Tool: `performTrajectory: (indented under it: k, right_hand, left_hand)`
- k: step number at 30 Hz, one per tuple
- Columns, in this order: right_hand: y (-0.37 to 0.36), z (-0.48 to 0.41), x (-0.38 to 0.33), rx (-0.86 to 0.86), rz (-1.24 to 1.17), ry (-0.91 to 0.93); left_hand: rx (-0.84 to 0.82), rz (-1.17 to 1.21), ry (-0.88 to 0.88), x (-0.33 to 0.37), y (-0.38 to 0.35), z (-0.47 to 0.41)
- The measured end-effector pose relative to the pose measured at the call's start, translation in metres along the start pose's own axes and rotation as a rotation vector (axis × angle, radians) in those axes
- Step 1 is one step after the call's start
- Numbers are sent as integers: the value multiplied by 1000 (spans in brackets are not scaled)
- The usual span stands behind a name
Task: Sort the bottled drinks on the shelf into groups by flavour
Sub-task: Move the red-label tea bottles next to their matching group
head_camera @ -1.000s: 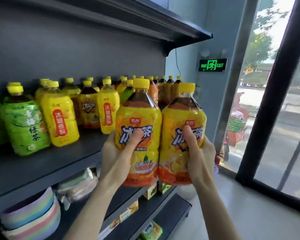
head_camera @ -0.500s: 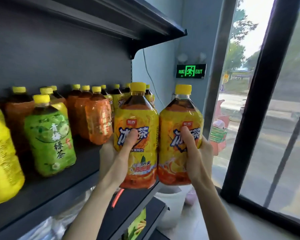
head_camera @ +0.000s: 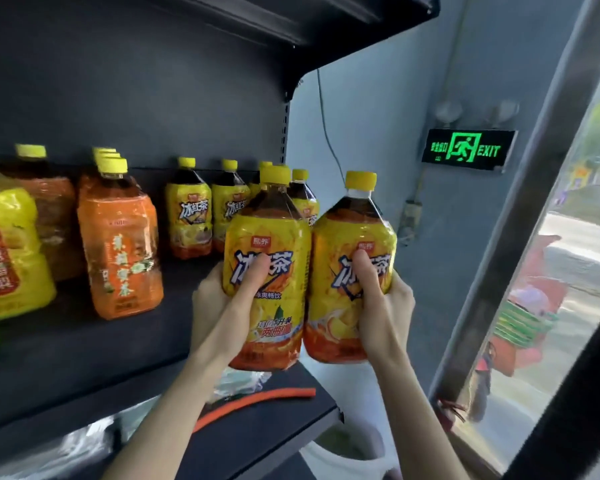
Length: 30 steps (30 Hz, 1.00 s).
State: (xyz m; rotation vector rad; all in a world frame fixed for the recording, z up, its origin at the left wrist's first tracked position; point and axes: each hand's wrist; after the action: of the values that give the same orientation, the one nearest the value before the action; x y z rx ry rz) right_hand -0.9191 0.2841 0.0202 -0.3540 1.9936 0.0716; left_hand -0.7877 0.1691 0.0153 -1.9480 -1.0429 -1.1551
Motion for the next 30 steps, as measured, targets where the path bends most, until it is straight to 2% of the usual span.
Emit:
performTrajectory:
  k: [5,17,24,30]
  right_hand:
    - [-31,-53,37,-159,-71,-57]
    - [-85,-125,95,-343,-222,-46]
    - [-83,-142,115,-419,-276,15]
    - [-83,-154,120,-479,-301,22]
  left_hand:
    - [152,-78,-30,-27,-14,-39]
    - [396,-277,-35,-66,-33,-97]
    - [462,-273,-23,-80,-53,-99]
    - [424,-278,13,-84,-68,-97]
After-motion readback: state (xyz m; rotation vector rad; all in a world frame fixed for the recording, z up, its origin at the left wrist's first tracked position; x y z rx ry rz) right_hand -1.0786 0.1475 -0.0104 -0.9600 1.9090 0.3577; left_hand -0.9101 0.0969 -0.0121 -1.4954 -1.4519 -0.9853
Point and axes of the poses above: each hand's wrist, its own z-axis away from the middle knuckle, its own y-axis out of the back of the hand, x = y × z, and after that the axes turned 4 degrees about x, right-handed
